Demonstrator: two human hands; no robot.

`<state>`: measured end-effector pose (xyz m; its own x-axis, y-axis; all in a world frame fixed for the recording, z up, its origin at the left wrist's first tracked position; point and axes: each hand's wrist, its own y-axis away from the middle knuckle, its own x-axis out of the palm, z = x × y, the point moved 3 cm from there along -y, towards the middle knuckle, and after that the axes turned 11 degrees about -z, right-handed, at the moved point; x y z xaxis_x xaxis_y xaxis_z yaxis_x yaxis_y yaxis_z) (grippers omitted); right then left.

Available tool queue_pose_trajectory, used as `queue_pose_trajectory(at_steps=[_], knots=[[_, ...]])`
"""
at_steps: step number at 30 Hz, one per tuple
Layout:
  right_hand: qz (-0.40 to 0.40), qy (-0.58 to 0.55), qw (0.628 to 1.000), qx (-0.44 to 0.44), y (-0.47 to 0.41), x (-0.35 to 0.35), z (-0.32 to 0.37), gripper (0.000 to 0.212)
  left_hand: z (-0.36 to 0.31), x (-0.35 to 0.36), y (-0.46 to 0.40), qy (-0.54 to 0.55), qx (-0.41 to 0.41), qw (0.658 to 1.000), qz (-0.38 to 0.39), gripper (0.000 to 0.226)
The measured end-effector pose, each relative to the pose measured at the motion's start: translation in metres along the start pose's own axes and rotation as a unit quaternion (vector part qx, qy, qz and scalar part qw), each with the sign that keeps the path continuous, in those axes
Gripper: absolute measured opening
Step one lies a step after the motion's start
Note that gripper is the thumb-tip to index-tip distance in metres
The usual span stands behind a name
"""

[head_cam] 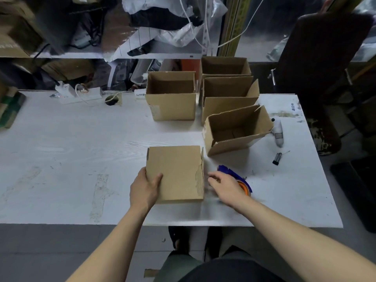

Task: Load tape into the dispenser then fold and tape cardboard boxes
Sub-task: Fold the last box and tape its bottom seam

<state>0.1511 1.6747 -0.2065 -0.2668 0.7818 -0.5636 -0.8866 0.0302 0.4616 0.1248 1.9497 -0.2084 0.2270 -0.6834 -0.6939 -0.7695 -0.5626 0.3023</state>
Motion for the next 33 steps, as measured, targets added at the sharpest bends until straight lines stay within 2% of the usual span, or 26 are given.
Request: queue_pose_trajectory(at_steps=[1, 3, 5, 7, 9, 12, 14, 16, 18, 20, 21, 22, 23, 25, 26, 28, 31, 33], knots=[[-0.061, 0.071, 0.995, -0.038, -0.004, -0.009, -0.005, 0.035, -0.001, 0.0, -0.001, -0.004, -0.004, 1.0, 0.0, 0.042], [-0.142, 0.229, 0.957, -0.112, -0.011, -0.023, -0.019, 0.046, -0.003, -0.001, 0.0, -0.048, 0.001, 0.998, -0.027, 0.062], [-0.135, 0.367, 0.914, -0.109, -0.021, -0.034, -0.037, 0.056, -0.009, 0.001, 0.006, -0.126, 0.049, 0.988, -0.07, 0.074], [-0.096, 0.425, 0.897, -0.073, -0.03, -0.039, -0.052, 0.046, -0.019, 0.009, 0.017, -0.176, 0.148, 0.97, -0.08, 0.073], [-0.069, 0.424, 0.902, -0.049, -0.036, -0.041, -0.062, 0.035, -0.028, 0.025, 0.033, -0.215, 0.258, 0.941, -0.044, 0.074], [-0.064, 0.365, 0.928, -0.042, -0.04, -0.046, -0.063, 0.022, -0.027, 0.051, 0.053, -0.256, 0.391, 0.882, 0.056, 0.07], [-0.062, 0.239, 0.969, -0.024, -0.036, -0.052, -0.061, 0.027, -0.019, 0.056, 0.054, -0.265, 0.434, 0.856, 0.098, 0.068], [-0.045, 0.095, 0.994, -0.015, -0.026, -0.054, -0.056, 0.036, -0.017, 0.049, 0.049, -0.263, 0.441, 0.85, 0.117, 0.072], [-0.035, -0.004, 0.999, -0.041, -0.013, -0.056, -0.046, 0.047, -0.022, 0.04, 0.044, -0.256, 0.423, 0.86, 0.131, 0.076], [-0.036, -0.043, 0.994, -0.096, -0.002, -0.059, -0.033, 0.068, -0.038, 0.031, 0.048, -0.191, 0.366, 0.899, 0.146, 0.072], [-0.042, -0.044, 0.99, -0.125, 0.003, -0.062, -0.027, 0.076, -0.05, 0.028, 0.051, -0.112, 0.302, 0.935, 0.149, 0.065], [-0.048, -0.041, 0.986, -0.153, 0.006, -0.064, -0.022, 0.082, -0.063, 0.024, 0.056, -0.012, 0.2, 0.968, 0.153, 0.056], [-0.055, -0.033, 0.982, -0.18, 0.009, -0.067, -0.018, 0.085, -0.074, 0.021, 0.06, 0.096, 0.081, 0.978, 0.169, 0.049], [-0.067, -0.012, 0.971, -0.23, 0.014, -0.069, -0.015, 0.086, -0.091, 0.023, 0.066, 0.248, -0.108, 0.933, 0.238, 0.045], [-0.068, -0.003, 0.965, -0.252, 0.016, -0.07, -0.013, 0.086, -0.097, 0.024, 0.069, 0.279, -0.15, 0.908, 0.274, 0.045], [-0.073, 0.007, 0.953, -0.293, 0.019, -0.071, -0.012, 0.088, -0.103, 0.025, 0.072, 0.292, -0.161, 0.889, 0.313, 0.043], [-0.099, 0.038, 0.929, -0.353, 0.021, -0.075, -0.01, 0.082, -0.105, 0.027, 0.075, 0.29, -0.164, 0.901, 0.277, 0.03], [-0.129, 0.094, 0.898, -0.409, 0.021, -0.077, -0.009, 0.072, -0.104, 0.03, 0.077, 0.294, -0.162, 0.906, 0.259, 0.022]])
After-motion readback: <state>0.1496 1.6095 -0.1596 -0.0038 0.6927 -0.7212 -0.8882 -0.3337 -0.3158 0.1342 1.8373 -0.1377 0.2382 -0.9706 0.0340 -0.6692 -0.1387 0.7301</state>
